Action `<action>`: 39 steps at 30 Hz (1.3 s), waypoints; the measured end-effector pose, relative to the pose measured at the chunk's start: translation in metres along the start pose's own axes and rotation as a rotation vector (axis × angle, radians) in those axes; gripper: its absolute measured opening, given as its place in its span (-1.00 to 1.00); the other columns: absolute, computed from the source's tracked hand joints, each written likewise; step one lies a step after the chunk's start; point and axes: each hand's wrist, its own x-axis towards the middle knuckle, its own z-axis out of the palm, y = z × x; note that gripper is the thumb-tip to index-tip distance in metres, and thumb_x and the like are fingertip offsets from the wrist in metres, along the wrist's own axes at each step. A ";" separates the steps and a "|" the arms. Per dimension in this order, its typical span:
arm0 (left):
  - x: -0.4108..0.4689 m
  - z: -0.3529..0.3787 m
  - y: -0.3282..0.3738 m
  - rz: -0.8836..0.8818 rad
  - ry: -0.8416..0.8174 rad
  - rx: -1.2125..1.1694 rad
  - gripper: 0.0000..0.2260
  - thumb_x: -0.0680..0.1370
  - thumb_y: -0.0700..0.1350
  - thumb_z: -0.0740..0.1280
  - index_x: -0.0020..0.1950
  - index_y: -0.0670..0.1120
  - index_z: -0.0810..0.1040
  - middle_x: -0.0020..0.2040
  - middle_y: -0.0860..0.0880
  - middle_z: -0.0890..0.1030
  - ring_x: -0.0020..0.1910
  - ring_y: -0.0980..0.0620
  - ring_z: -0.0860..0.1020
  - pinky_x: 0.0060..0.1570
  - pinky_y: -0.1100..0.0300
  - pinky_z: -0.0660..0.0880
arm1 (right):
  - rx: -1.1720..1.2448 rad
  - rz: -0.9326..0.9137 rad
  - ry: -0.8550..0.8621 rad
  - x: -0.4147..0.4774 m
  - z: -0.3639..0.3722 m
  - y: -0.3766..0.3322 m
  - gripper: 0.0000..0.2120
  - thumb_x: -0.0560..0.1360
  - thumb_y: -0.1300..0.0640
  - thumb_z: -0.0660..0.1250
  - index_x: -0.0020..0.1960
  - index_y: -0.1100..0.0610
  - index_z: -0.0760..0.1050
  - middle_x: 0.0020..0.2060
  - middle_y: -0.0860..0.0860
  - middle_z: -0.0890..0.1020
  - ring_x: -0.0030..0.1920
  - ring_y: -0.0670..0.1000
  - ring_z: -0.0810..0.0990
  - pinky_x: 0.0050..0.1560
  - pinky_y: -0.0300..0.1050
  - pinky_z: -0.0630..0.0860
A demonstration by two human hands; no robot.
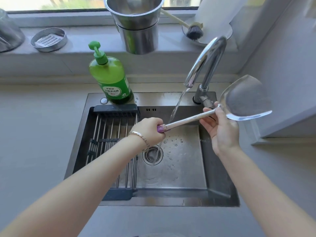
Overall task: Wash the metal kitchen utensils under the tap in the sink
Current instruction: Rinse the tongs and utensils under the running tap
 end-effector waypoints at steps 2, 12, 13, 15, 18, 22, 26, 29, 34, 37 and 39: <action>0.012 0.008 0.008 0.026 -0.032 -0.074 -0.89 0.45 -0.03 0.31 -0.24 -0.02 0.50 -0.35 0.03 0.51 -0.32 -0.05 0.50 -0.27 0.11 0.51 | -0.017 -0.045 0.027 0.000 -0.002 -0.003 -0.86 0.60 0.18 0.17 -0.01 0.06 0.50 -0.38 -0.05 0.69 -0.31 -0.13 0.66 -0.28 -0.24 0.60; 0.039 0.026 -0.011 0.049 -0.114 -0.227 -0.83 0.40 0.01 0.39 -0.28 -0.07 0.52 -0.46 0.10 0.38 -0.39 0.02 0.38 -0.31 0.17 0.41 | -0.045 -0.026 0.054 0.002 -0.003 0.002 -0.88 0.59 0.19 0.20 -0.03 0.08 0.50 -0.30 0.00 0.68 -0.26 -0.10 0.66 -0.18 -0.18 0.64; 0.037 0.025 -0.020 0.038 -0.118 -0.220 -0.83 0.38 -0.01 0.41 -0.30 -0.07 0.51 -0.45 0.09 0.40 -0.40 0.03 0.38 -0.35 0.20 0.37 | -0.061 0.001 0.046 0.001 0.000 0.007 -0.89 0.58 0.19 0.20 -0.03 0.08 0.50 -0.26 0.03 0.67 -0.25 -0.10 0.66 -0.18 -0.19 0.64; 0.030 0.025 -0.039 -0.005 -0.130 -0.206 -0.84 0.37 -0.05 0.44 -0.30 -0.06 0.51 -0.40 0.05 0.46 -0.41 0.07 0.41 -0.38 0.23 0.37 | -0.095 0.055 0.019 -0.003 0.007 0.021 -0.90 0.58 0.20 0.20 -0.02 0.11 0.49 -0.21 0.06 0.64 -0.23 -0.10 0.64 -0.17 -0.21 0.64; 0.019 0.026 -0.064 -0.090 -0.133 -0.212 -0.80 0.37 -0.09 0.45 -0.20 -0.21 0.55 -0.35 -0.02 0.48 -0.41 0.06 0.39 -0.34 0.22 0.41 | -0.106 0.123 -0.022 -0.009 0.021 0.040 -0.90 0.58 0.24 0.19 -0.02 0.13 0.47 -0.21 0.07 0.63 -0.26 -0.12 0.64 -0.15 -0.21 0.63; 0.005 0.016 -0.080 -0.126 -0.100 -0.187 -0.87 0.37 -0.08 0.46 -0.18 -0.09 0.58 -0.33 0.00 0.53 -0.38 0.04 0.45 -0.27 0.14 0.51 | -0.047 0.203 -0.034 -0.012 0.036 0.052 -0.88 0.58 0.26 0.19 -0.05 0.12 0.48 -0.29 0.05 0.64 -0.30 -0.09 0.64 -0.18 -0.21 0.62; -0.006 -0.015 -0.071 -0.072 -0.171 -0.163 -0.81 0.32 -0.06 0.49 -0.15 0.05 0.53 -0.23 0.03 0.57 -0.35 0.10 0.50 -0.36 0.27 0.48 | 0.075 0.340 0.046 -0.005 0.033 0.049 -0.89 0.56 0.28 0.22 -0.11 0.17 0.49 -0.35 0.08 0.65 -0.31 -0.01 0.64 -0.28 -0.21 0.63; -0.012 -0.053 -0.057 -0.026 -0.343 -0.140 -0.72 0.28 0.03 0.51 -0.08 0.18 0.53 -0.18 0.03 0.57 -0.38 0.19 0.50 -0.40 0.35 0.45 | 0.194 0.478 0.145 -0.001 0.016 0.048 -0.85 0.55 0.31 0.20 -0.17 0.21 0.47 -0.46 0.09 0.65 -0.43 -0.02 0.64 -0.41 -0.23 0.61; -0.022 -0.078 -0.033 0.030 -0.333 -0.540 -0.66 0.26 0.01 0.46 0.00 0.23 0.54 -0.13 0.03 0.62 -0.31 0.19 0.54 -0.18 0.32 0.50 | 0.368 0.652 0.329 -0.003 -0.016 0.060 -0.78 0.56 0.32 0.15 -0.26 0.25 0.40 -0.55 0.14 0.59 -0.32 0.02 0.51 -0.50 -0.22 0.56; -0.021 -0.057 -0.020 0.027 -0.245 -0.918 -0.68 0.35 -0.21 0.42 0.05 0.04 0.53 -0.04 -0.09 0.64 -0.12 0.02 0.60 0.00 0.11 0.52 | 0.430 0.715 0.419 -0.003 -0.028 0.070 -0.79 0.57 0.30 0.15 -0.24 0.27 0.37 -0.33 0.16 0.51 -0.33 0.03 0.48 -0.56 -0.21 0.54; -0.018 -0.044 -0.015 0.005 -0.152 -1.153 -0.76 0.40 -0.27 0.37 0.03 -0.05 0.53 -0.15 -0.05 0.64 -0.16 0.04 0.62 -0.04 0.08 0.54 | 0.475 0.759 0.460 -0.002 -0.034 0.075 -0.79 0.58 0.31 0.14 -0.22 0.30 0.38 -0.29 0.16 0.49 -0.33 0.04 0.49 -0.60 -0.18 0.53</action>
